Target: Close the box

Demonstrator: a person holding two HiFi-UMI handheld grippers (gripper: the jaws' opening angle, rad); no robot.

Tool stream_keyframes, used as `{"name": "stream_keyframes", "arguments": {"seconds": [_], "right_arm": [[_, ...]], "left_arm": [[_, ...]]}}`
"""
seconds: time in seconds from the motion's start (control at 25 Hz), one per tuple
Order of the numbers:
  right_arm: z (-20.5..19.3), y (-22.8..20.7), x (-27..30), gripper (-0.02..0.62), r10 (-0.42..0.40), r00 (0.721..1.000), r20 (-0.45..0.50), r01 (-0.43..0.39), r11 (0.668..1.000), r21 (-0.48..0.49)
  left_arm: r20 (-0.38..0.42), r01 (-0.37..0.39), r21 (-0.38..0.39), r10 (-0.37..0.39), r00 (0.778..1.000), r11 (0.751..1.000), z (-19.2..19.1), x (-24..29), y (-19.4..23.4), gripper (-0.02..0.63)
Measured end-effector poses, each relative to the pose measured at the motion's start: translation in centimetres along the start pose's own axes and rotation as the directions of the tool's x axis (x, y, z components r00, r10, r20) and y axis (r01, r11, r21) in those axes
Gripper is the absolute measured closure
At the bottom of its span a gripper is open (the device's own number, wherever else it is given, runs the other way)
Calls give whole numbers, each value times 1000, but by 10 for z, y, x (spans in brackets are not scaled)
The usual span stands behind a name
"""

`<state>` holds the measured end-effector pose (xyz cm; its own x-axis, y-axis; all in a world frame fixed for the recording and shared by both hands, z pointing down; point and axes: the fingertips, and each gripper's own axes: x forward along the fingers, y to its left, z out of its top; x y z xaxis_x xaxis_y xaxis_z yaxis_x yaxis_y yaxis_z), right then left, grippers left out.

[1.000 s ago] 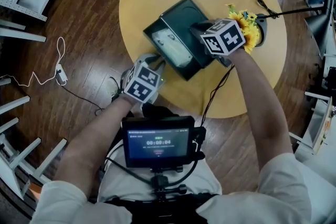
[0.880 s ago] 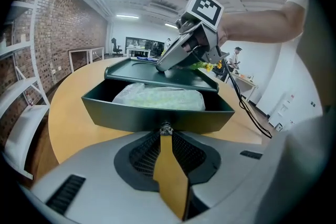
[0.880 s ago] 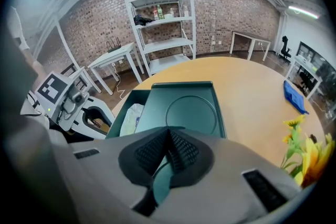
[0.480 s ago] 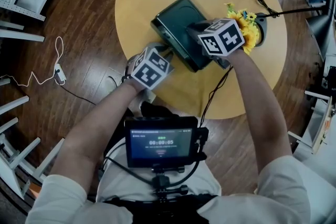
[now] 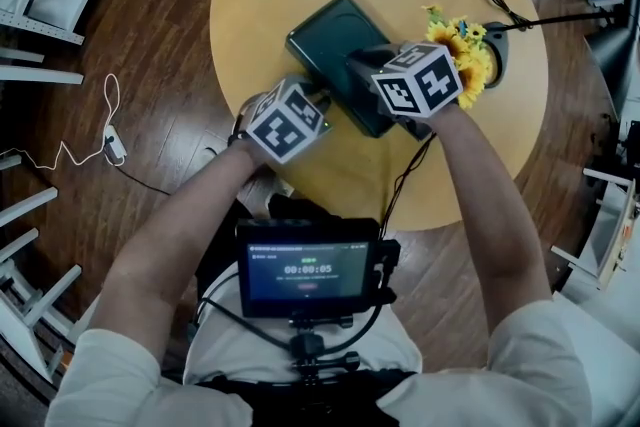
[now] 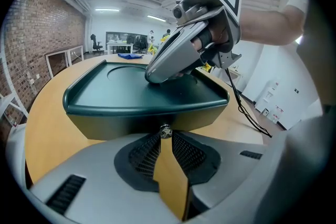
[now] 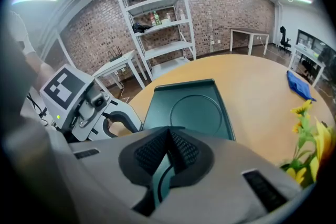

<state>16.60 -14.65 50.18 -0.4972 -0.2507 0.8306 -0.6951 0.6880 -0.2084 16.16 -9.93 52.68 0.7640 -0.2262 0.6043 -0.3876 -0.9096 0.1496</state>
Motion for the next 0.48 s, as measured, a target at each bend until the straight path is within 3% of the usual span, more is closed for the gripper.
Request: {"name": "stream_keyframes", "arguments": {"seconds": [0.32, 0.48], "right_arm": [[0, 2, 1, 591, -25, 1000, 16, 24, 1000, 6], [1, 1, 0, 591, -72, 995, 73, 70, 997, 36]], "left_arm": [[-19, 25, -5, -25, 1000, 1000, -2, 1, 1, 541], [-22, 52, -27, -53, 998, 998, -5, 3, 1, 538]]}}
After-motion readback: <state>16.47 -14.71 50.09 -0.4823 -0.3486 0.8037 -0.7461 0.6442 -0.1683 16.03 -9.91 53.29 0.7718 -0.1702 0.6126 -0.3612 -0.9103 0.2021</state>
